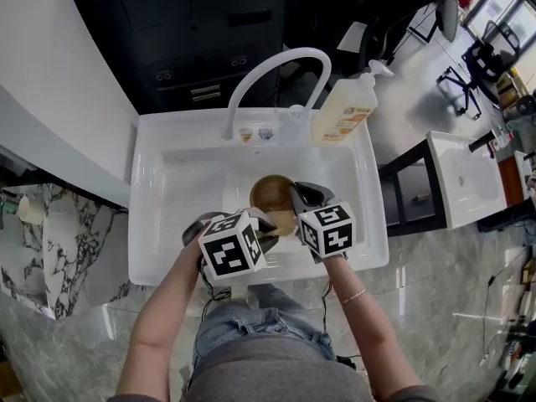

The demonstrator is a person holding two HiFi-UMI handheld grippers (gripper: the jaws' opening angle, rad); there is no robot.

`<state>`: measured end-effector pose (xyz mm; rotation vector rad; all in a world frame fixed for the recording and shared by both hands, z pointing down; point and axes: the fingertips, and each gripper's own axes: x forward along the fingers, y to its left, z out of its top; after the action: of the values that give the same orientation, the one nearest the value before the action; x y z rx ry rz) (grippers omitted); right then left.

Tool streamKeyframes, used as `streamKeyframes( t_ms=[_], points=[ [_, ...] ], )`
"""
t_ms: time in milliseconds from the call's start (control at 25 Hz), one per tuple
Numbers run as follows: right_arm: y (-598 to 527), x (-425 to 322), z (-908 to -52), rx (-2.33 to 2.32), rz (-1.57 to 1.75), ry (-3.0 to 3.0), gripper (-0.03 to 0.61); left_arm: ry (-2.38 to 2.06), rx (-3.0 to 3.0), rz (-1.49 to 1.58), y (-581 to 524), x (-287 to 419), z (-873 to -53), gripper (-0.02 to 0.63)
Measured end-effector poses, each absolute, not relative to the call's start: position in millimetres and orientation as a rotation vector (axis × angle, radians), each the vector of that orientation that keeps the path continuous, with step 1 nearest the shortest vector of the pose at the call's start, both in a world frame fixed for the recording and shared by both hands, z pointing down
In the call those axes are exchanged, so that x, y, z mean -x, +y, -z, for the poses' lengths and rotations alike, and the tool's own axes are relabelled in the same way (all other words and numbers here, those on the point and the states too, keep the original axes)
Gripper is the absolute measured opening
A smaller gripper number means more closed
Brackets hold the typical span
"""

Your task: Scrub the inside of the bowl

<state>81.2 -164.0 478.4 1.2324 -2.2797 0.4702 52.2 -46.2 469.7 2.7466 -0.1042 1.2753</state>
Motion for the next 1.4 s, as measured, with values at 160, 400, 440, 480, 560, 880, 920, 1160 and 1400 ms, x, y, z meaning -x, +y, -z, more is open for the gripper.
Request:
streamKeyframes(
  t_ms=[160, 400, 440, 480, 560, 880, 920, 1160, 1400],
  points=[
    [-170, -84, -478, -1.272, -0.464, -2.275, 0.025, -0.17, -2.698, -1.222, -47, -34, -466, 0.044],
    [-179, -94, -472, -1.33, -0.449, -2.257, 0.025, -0.414, -2.566, -0.906, -70, -9, -452, 0.044],
    [-179, -94, -472, -1.335, -0.446, -2.255, 0.025, -0.445, -2.55, -0.843, -74, -9, -448, 0.044],
    [-178, -94, -472, -1.34, -0.443, -2.252, 0.025, -0.472, -2.535, -0.786, -79, -9, -445, 0.044],
    [-177, -92, -472, -1.345, -0.442, -2.252, 0.025, -0.516, -2.508, -0.688, -88, -12, -439, 0.044],
    [-174, -77, -464, -1.337, -0.42, -2.287, 0.025, -0.64, -2.329, -0.501, -123, -33, -450, 0.044],
    [-173, -76, -462, -1.334, -0.414, -2.291, 0.025, -0.65, -2.308, -0.486, -125, -34, -453, 0.044],
    [-168, -71, -459, -1.304, -0.372, -2.296, 0.025, -0.778, -2.219, -0.544, -138, -31, -470, 0.044],
    [-168, -80, -465, -1.327, -0.375, -2.263, 0.026, -0.89, -2.22, -0.649, -143, -21, -485, 0.044]
  ],
)
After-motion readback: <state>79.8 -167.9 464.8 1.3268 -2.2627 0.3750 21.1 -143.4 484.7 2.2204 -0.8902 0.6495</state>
